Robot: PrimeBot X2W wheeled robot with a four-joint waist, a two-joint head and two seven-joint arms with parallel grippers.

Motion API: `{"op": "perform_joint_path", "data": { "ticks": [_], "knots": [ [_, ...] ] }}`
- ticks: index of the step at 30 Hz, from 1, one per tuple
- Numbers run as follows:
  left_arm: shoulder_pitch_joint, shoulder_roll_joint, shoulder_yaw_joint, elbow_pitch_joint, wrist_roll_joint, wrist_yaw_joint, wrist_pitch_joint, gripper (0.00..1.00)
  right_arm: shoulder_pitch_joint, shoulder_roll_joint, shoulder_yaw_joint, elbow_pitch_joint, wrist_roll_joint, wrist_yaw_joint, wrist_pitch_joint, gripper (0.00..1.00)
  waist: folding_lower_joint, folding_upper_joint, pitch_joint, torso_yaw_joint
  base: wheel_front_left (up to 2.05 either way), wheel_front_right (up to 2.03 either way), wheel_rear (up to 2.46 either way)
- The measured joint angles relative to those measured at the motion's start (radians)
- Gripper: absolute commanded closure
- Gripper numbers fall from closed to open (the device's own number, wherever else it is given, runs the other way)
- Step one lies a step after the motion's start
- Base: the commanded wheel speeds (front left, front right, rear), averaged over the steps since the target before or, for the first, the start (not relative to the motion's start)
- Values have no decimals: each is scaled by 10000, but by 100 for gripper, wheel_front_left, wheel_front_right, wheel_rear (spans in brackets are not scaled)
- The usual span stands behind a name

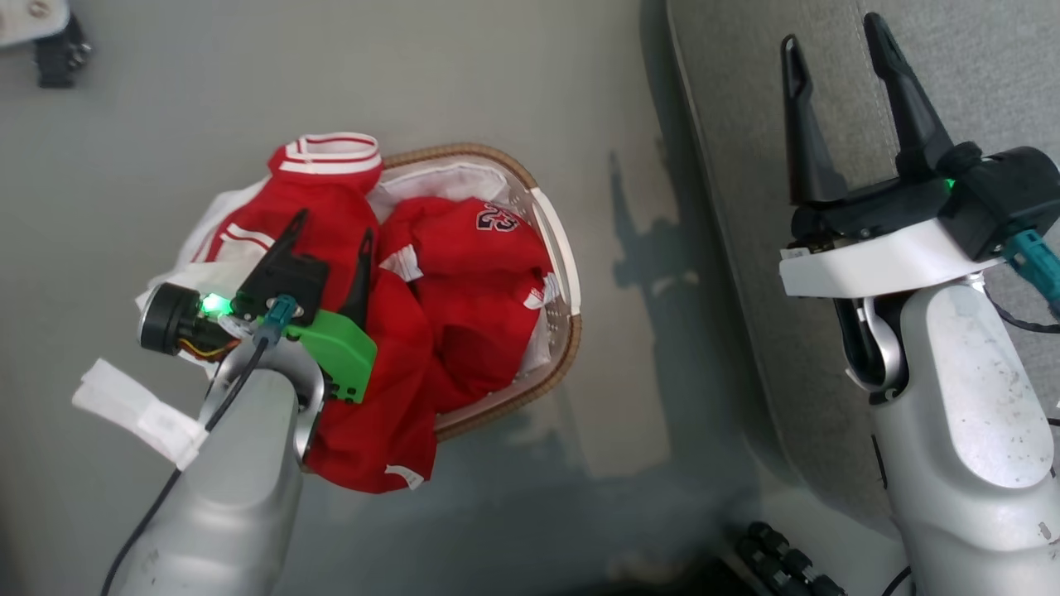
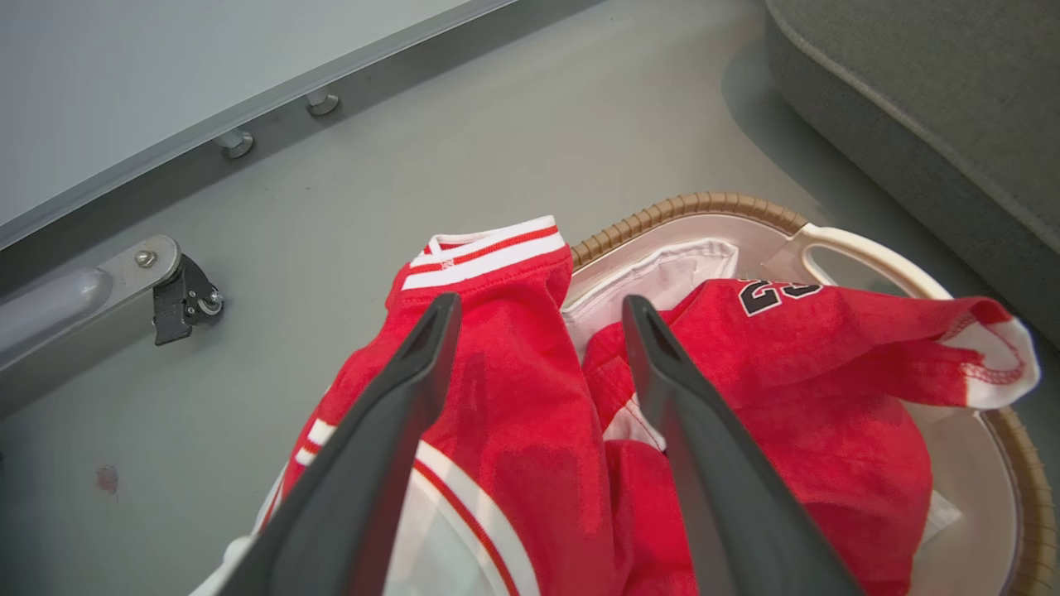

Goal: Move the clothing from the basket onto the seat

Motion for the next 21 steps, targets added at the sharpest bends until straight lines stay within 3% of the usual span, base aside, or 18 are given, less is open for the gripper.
{"op": "perform_joint_path", "data": {
  "ticks": [11,21],
  "knots": [
    [-1729,244,-786,3160,844,537,284,0,-310,-2,90,-263,272,0,0,0,0,1,1421,-595,0,0,0],
    [-2688,430,-1622,4650,1590,709,1340,0,-496,6,328,-397,663,0,0,0,-1,0,2076,-1038,0,0,0]
  ]
}}
